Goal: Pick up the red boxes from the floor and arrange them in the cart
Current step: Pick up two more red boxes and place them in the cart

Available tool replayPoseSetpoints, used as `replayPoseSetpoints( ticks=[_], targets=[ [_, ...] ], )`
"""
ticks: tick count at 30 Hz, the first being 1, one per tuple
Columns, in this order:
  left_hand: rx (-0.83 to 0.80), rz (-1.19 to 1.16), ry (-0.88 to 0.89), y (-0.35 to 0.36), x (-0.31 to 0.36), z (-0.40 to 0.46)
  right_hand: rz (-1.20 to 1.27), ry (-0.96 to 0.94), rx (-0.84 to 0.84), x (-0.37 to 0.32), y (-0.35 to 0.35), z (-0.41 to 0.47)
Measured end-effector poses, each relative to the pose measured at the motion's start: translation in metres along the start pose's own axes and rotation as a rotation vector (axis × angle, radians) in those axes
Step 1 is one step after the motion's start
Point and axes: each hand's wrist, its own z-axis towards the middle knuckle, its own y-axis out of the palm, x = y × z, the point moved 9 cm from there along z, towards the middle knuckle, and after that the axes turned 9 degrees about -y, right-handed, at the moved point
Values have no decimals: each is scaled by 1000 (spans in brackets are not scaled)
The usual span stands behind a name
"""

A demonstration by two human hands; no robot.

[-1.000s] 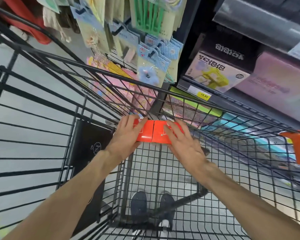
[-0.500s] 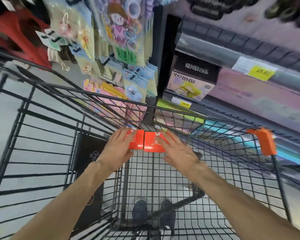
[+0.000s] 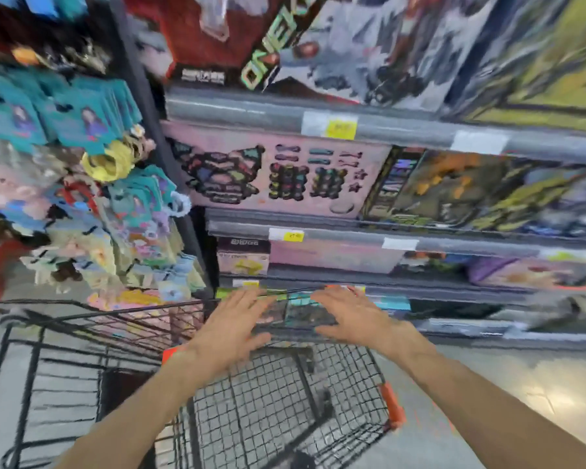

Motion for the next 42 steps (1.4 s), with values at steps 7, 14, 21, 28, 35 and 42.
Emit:
replayPoseSetpoints(
  ticks=[7,14,21,28,35,42],
  targets=[
    [59,28,327,-105,193,47,57,291,216,71,-110,-207],
    [65,68,734,-147,450,62,98,635,446,146,-147,-459],
    [77,95,992,-132,718,48,43,1014,574,211,-125,-723],
    [53,90,1175,-91,924,20,66,1314,567,254,-78,-949],
    [42,67,1302,-66,1084,32,32,1516,569,292,-46,-1090],
    [55,83,1369,-38,1232,108,38,1633,547,392,-33,-1176]
  ],
)
